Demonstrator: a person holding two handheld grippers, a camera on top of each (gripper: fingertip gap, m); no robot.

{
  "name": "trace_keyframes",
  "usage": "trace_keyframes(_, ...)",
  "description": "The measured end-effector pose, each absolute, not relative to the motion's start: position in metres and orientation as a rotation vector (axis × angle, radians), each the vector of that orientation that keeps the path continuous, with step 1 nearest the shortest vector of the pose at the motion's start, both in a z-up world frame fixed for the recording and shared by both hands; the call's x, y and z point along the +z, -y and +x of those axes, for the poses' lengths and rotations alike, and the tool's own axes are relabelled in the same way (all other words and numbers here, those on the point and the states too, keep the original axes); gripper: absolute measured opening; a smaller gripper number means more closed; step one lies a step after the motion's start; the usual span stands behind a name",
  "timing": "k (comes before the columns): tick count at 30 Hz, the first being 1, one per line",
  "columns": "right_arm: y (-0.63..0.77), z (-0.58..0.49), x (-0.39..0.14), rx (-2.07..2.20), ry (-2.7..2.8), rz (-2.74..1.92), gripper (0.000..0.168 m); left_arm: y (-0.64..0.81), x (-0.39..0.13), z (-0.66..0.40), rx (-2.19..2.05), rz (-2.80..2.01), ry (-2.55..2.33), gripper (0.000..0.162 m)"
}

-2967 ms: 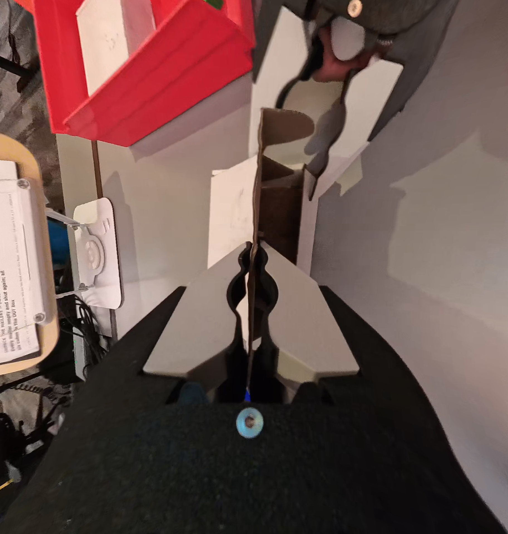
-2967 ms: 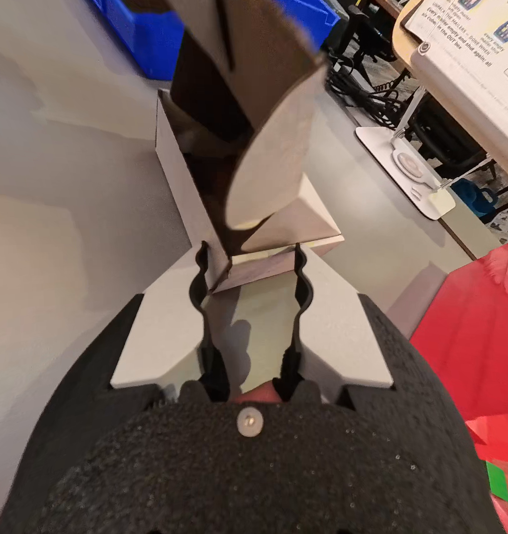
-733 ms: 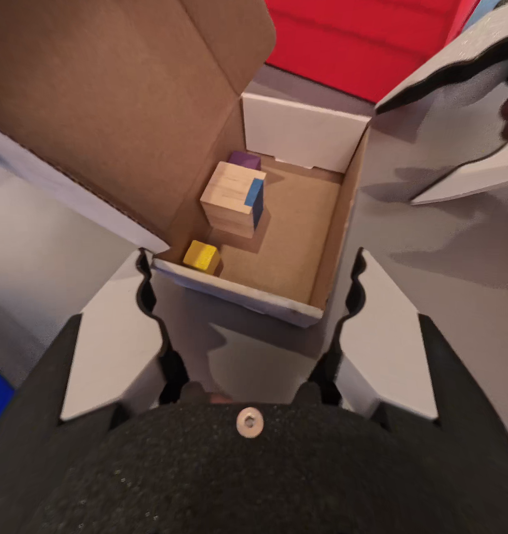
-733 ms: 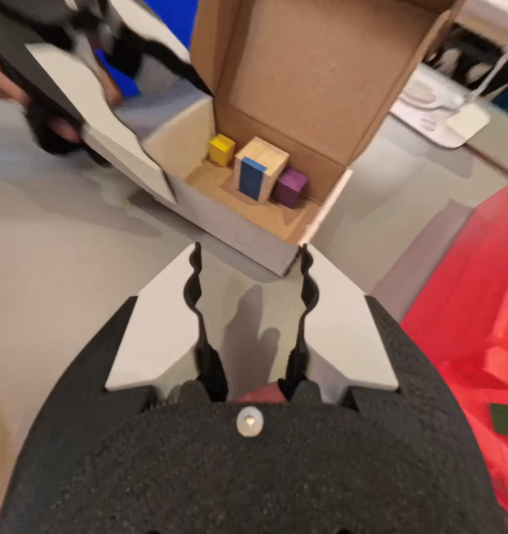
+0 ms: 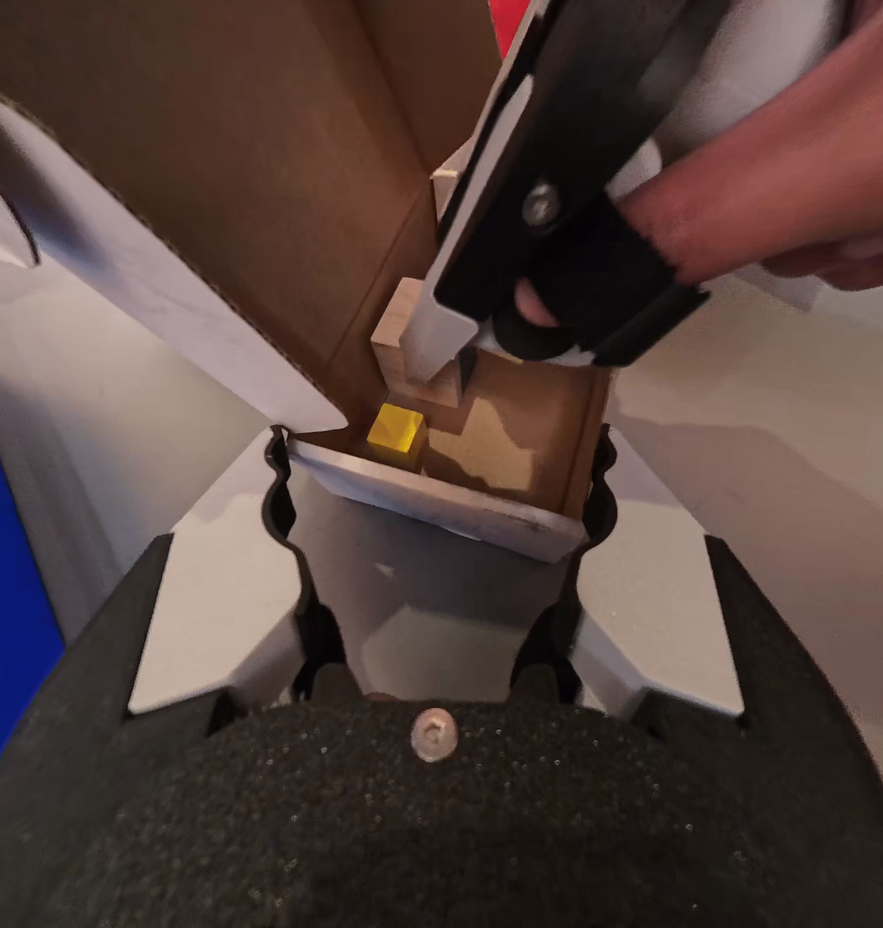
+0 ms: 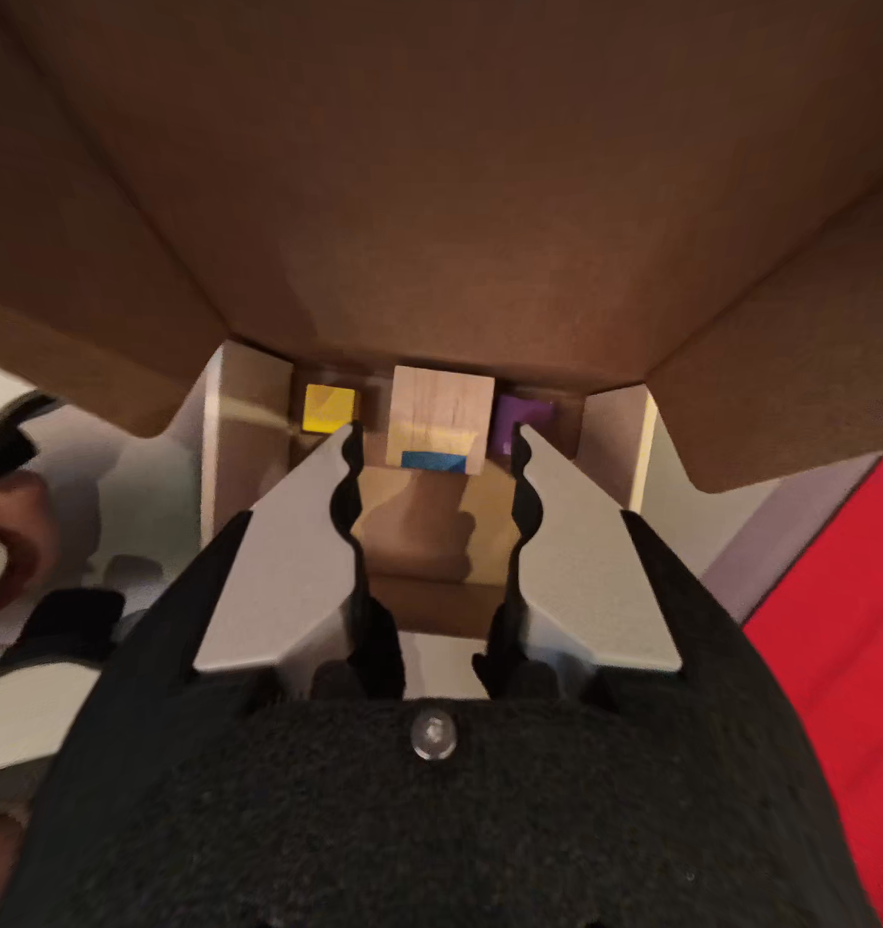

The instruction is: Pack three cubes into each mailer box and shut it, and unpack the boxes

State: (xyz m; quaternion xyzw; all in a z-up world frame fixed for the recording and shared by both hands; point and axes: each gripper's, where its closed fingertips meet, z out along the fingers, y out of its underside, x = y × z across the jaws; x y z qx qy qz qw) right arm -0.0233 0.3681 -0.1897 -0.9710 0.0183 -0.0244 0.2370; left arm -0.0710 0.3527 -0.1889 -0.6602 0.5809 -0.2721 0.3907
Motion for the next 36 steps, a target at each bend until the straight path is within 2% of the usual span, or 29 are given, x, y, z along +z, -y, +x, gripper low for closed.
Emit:
trace_keyframes(1,-0.367,-0.02,-0.194,-0.099,-0.045,-2.688,0.059,-0.353,-0.189,-0.071,-0.687,-1.684,-1.473,0.117)
trace_keyframes(5,-0.377,-0.024,-0.197,-0.068,-0.008,-2.652,0.041,-0.353,-0.189,-0.071,-0.69,-1.703,-1.466,0.117)
trace_keyframes(11,-0.371,-0.016,-0.173,-0.017,-0.013,-2.604,0.041,-0.353,-0.189,-0.071,-0.687,-1.687,-1.493,0.117)
trace_keyframes(17,-0.344,0.004,-0.071,-0.013,-0.051,-2.406,0.041,-0.353,-0.189,-0.072,-0.689,-1.687,-1.507,0.117)
trace_keyframes(20,-0.308,0.046,-0.011,-0.111,-0.16,-2.274,0.041,-0.36,-0.189,-0.076,-0.667,-1.696,-1.506,0.117)
trace_keyframes(22,-0.275,0.091,0.005,-0.221,-0.282,-2.242,0.041,-0.364,-0.19,-0.079,-0.664,-1.706,-1.502,0.117)
trace_keyframes(25,-0.239,0.153,-0.021,-0.256,-0.492,-2.253,0.041,-0.367,-0.19,-0.082,-0.679,-1.718,-1.496,0.117)
trace_keyframes(30,-0.236,0.193,-0.135,-0.169,-0.62,-2.436,0.041,-0.366,-0.19,-0.082,-0.649,-1.697,-1.514,0.117)
trace_keyframes(36,-0.259,0.19,-0.185,-0.185,-0.554,-2.553,0.041,-0.366,-0.19,-0.082,-0.672,-1.702,-1.512,0.117)
